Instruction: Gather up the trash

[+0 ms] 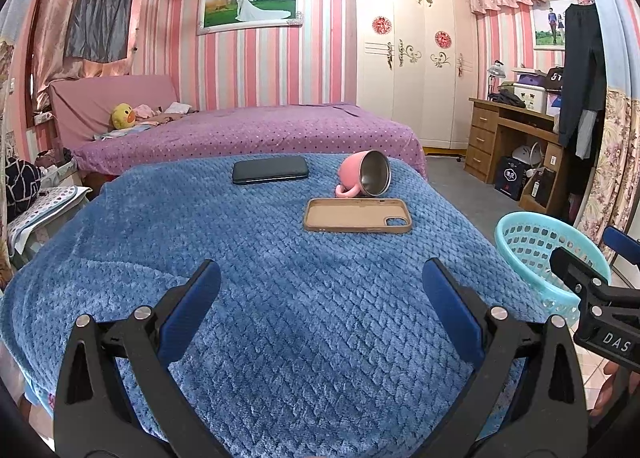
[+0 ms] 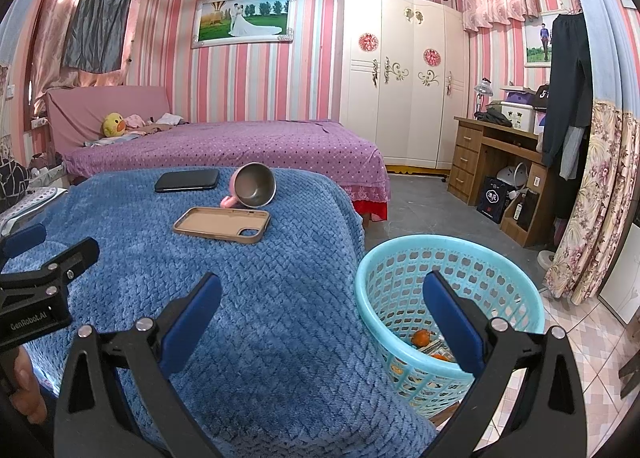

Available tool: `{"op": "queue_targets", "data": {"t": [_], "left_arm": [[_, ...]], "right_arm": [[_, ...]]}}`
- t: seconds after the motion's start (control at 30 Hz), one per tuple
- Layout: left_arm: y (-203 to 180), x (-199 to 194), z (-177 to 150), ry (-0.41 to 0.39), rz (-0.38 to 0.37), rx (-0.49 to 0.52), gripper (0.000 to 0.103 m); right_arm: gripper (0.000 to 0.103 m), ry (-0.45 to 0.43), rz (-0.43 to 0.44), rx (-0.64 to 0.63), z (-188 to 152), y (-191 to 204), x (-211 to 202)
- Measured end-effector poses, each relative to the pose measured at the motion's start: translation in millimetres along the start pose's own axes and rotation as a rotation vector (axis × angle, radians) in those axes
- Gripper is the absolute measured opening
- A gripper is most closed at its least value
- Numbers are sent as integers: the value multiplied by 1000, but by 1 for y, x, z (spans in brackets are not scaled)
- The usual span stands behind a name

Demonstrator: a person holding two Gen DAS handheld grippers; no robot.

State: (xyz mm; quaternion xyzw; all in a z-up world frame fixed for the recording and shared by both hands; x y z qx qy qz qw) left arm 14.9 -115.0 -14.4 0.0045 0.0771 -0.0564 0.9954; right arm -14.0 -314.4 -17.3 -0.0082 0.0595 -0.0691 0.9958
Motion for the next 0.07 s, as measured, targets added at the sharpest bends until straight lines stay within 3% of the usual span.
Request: {"op": "queue_targets", "data": {"t": [0.07], "left_arm": [[0, 0, 0, 0, 1, 1, 98]], "right_arm": [[98, 0, 0, 0, 0, 0, 0]]}}
Point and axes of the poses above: each gripper's, at about its wrist camera, not at the fingertips, and x roughly the way its jaws point, y to its left, z to its top, the point moved 4 cm from there along x, roughly the way its jaws point, and after that the axes turned 15 degrees about -y, right-handed, at the moved point
